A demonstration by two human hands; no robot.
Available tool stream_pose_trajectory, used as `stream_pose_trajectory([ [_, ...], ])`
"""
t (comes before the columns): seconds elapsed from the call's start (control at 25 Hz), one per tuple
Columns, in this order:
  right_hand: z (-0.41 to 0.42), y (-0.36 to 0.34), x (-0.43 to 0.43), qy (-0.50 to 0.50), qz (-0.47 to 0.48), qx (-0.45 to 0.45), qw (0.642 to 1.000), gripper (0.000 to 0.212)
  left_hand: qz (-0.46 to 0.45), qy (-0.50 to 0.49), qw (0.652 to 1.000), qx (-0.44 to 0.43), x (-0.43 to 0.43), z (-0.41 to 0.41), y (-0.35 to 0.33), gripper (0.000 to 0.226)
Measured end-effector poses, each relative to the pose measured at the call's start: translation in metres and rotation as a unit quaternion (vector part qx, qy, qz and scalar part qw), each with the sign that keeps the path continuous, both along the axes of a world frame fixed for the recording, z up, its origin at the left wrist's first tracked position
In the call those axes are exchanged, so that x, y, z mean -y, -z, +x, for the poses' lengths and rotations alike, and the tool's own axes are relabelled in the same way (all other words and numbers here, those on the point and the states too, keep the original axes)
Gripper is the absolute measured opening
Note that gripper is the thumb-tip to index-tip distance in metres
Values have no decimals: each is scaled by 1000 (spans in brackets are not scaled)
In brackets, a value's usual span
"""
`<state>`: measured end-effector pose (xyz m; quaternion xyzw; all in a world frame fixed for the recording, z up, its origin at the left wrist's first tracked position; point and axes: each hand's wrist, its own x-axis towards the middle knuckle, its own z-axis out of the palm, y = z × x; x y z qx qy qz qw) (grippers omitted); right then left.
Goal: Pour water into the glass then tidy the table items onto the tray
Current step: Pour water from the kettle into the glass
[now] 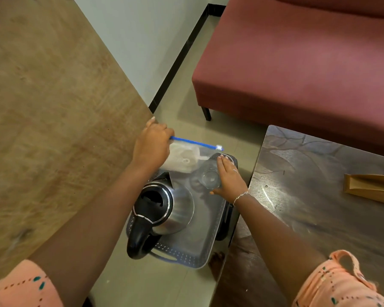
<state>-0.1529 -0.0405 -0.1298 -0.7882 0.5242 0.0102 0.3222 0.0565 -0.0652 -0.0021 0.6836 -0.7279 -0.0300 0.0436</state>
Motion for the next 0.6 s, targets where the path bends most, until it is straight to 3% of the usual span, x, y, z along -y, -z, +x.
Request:
stream_pose_trajectory([
  [0.24, 16, 3, 10, -44, -23, -31, 998, 111, 38, -223, 950, -217, 2, 17, -13, 15],
  [0.4, 24, 6, 10, -72, -56, -49, 995, 102, 76, -270, 900, -334, -2, 21, -15, 10],
  [0.48, 25, 6, 10, -66, -62, -46, 995, 98, 65, -282, 900, -326, -6, 23, -10, 11],
  [0.6, 23, 5, 8, -52, -70, -37, 995, 96, 63, -309, 916, -247, -11, 32, 2, 11],
])
